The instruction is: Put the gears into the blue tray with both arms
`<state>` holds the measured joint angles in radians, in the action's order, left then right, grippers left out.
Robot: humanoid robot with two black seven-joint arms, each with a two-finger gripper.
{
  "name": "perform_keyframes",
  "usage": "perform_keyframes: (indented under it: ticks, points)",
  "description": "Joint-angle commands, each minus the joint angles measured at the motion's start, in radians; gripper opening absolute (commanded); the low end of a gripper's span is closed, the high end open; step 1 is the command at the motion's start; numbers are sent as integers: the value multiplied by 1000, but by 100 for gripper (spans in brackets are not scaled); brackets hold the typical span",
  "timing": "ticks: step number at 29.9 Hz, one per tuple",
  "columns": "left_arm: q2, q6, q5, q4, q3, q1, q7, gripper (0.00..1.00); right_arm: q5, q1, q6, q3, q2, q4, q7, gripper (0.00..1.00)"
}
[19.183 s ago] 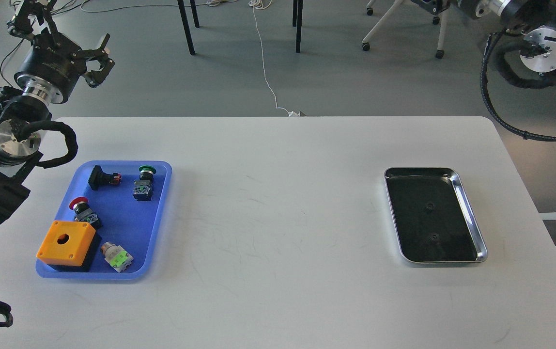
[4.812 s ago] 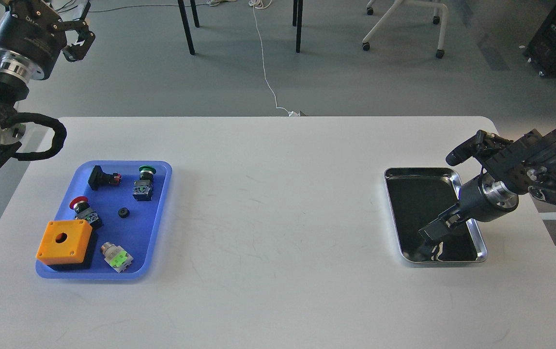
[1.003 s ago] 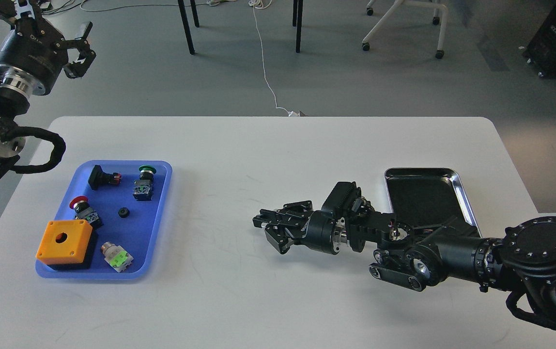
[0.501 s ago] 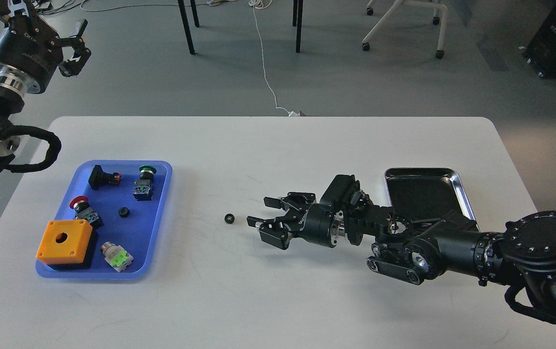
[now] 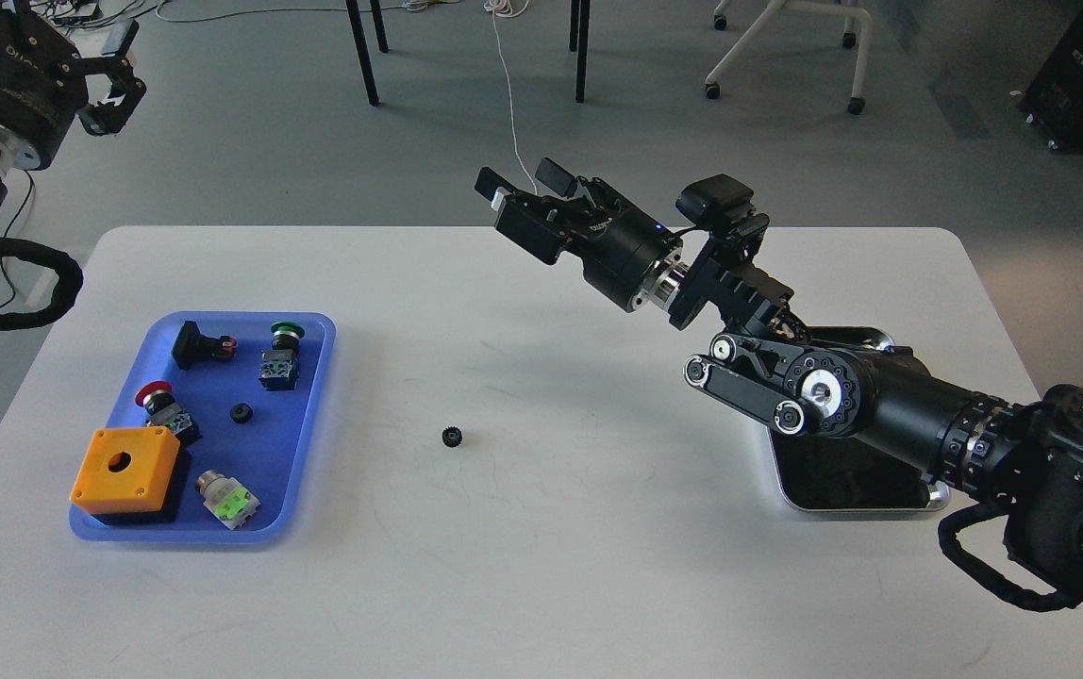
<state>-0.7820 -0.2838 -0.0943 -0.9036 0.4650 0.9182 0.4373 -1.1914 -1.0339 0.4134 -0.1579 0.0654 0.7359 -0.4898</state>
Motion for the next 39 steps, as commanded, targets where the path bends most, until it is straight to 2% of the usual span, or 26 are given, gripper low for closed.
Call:
perform_keyframes:
  ticks: [1,4,7,11,16,18,23,29,32,36,39]
  points:
    - [-65,-14,221,-78,1,5,4,98,274,1,-33,-71,193,52,1,97]
    - [-83,-14,275,-153,-2,4,6,98,401,-2,-65,-95,270,62,1,97]
    - [-103,-3,434,-257,1,5,6,98,557,-6,-172,-184,352,51,1,97]
    - [-86,6,612,-322,1,7,4,98,654,-2,-294,-241,437,37,1,97]
    - [-33,6,778,-336,0,13,3,98,788,27,-320,-250,504,36,1,97]
    - [-10,6,882,-336,0,17,4,98,886,41,-361,-250,525,33,1,97]
    - [61,2,1201,-345,1,18,6,98,1131,78,-534,-252,574,-24,1,97]
    - [156,0,1597,-391,-2,4,6,93,1441,169,-741,-255,591,-131,1,98]
    - [204,0,1775,-391,-38,-4,6,91,1484,221,-780,-256,591,-133,1,98]
    - [220,26,2022,-391,-158,7,11,77,1486,274,-786,-301,591,-130,1,98]
    - [224,46,2136,-385,-221,1,11,76,1486,288,-800,-315,591,-128,1,98]
